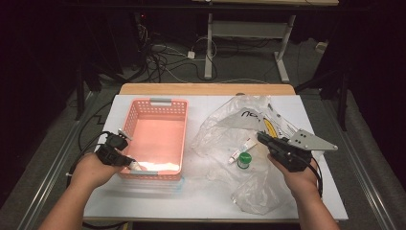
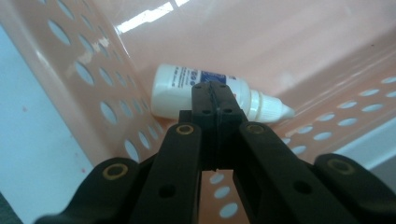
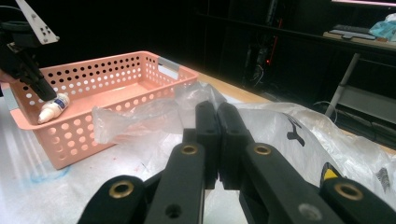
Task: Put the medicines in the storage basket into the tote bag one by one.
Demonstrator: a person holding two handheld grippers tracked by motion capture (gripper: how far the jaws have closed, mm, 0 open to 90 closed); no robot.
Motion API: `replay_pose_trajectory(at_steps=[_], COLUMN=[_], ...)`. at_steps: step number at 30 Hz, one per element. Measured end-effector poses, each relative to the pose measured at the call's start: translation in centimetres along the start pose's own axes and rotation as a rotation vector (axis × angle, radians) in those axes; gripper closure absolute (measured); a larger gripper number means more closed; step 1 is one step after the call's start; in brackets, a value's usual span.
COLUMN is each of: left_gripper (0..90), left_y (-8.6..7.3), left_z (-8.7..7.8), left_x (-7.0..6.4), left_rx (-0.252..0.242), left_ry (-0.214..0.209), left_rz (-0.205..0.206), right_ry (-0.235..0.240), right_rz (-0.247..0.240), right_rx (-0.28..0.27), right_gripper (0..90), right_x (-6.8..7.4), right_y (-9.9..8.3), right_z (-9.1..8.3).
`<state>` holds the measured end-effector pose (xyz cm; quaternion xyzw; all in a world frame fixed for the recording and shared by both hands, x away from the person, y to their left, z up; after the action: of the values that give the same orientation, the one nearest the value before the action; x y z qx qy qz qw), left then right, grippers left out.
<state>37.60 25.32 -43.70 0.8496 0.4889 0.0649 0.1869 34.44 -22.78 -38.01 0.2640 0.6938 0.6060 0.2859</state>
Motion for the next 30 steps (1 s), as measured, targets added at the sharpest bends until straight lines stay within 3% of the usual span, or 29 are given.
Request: replay_pose_trajectory(at_steps=[6, 8, 14, 18, 21, 26, 30], left_gripper=[87.9, 87.9, 87.8, 87.8, 87.8, 87.8, 87.7], left_y=[1.2, 1.5, 2.4, 2.7, 3.1, 4.2, 5.1], left_z=[0.7, 0.7, 0.5, 1.1, 1.5, 2.0, 2.4], left_x=[-0.1, -0.1, -0.5, -0.9, -1.1, -1.4, -1.7], left_rx=[0.056, 0.046, -0.023, 0.025, 0.032, 0.029, -0.011], left_ry=[0.071, 0.084, 0.035, 0.045, 0.041, 0.041, 0.030], left_rz=[0.071, 0.076, 0.060, 0.078, 0.076, 0.081, 0.076], right_ry=[0.000, 0.001, -0.002, 0.000, 0.002, 0.002, 0.000], right_rz=[0.003, 0.004, 0.006, 0.009, 0.007, 0.000, 0.004], right_rx=[0.002, 0.002, 0.004, 0.009, 0.009, 0.004, 0.005], right_gripper=[89.5, 89.5, 89.5, 89.5, 89.5, 89.5, 89.5], right_x=[-0.1, -0.1, -0.2, -0.1, 0.0, -0.1, -0.1], right_y=[-0.1, -0.1, -0.2, -0.2, -0.2, -0.2, -0.2], right_z=[0.0, 0.0, 0.0, 0.1, 0.1, 0.1, 0.0])
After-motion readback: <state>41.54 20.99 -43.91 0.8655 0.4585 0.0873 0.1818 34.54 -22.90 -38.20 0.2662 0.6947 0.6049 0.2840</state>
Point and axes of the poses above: each handheld gripper's, and its own axes: z roughly forward along the jaws, y roughly out of its top, x roughly to its left, the point moved 2 cm from there along z, roughly forward along the jaws, and after that the axes turned 9 degrees about -x, right-handed, at the moved point
